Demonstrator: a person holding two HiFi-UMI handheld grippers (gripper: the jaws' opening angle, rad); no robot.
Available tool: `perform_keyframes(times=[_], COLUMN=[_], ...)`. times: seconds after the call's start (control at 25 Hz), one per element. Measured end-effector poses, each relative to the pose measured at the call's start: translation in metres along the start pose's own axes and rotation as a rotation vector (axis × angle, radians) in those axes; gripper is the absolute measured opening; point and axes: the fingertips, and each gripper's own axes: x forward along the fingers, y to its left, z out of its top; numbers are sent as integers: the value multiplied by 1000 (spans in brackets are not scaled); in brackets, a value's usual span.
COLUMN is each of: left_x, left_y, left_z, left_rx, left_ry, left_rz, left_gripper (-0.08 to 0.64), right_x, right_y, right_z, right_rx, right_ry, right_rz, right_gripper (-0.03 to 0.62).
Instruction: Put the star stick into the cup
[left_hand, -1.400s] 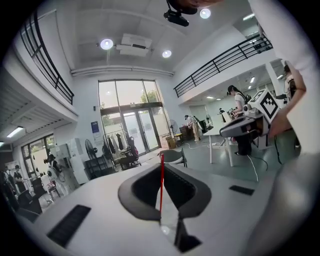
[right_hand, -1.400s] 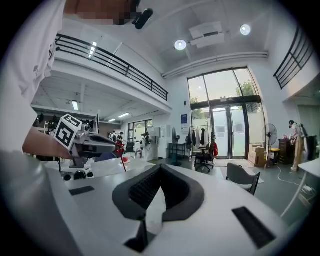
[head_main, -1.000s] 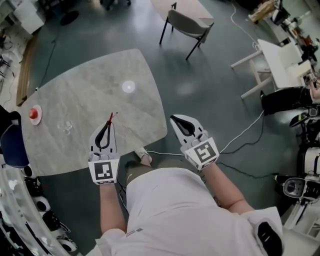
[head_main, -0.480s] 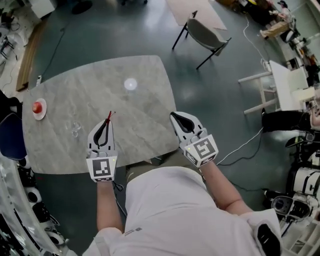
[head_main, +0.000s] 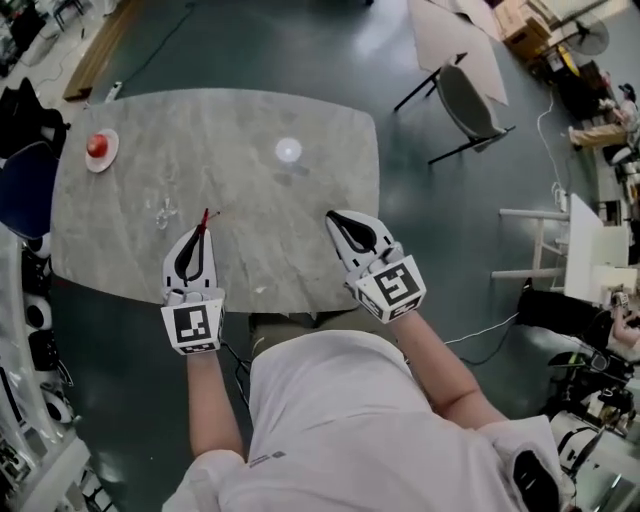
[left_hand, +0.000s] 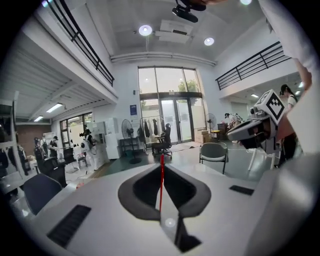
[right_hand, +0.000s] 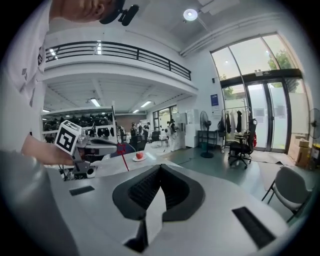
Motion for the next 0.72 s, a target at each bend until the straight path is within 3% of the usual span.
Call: perform_keyframes(times=[0.36,0.72], left_x=[-30,-35], left_y=[66,125], left_z=[-12,-5], left_rx=[-11,19], left_ry=[1,-23], left_rz=[188,254], left_gripper=[15,15], right_x=[63,111], right_y=[37,66], right_z=[3,10], right_rx=[-55,-60], right_ry=[35,58], right_rz=[141,183], right_gripper=[11,11])
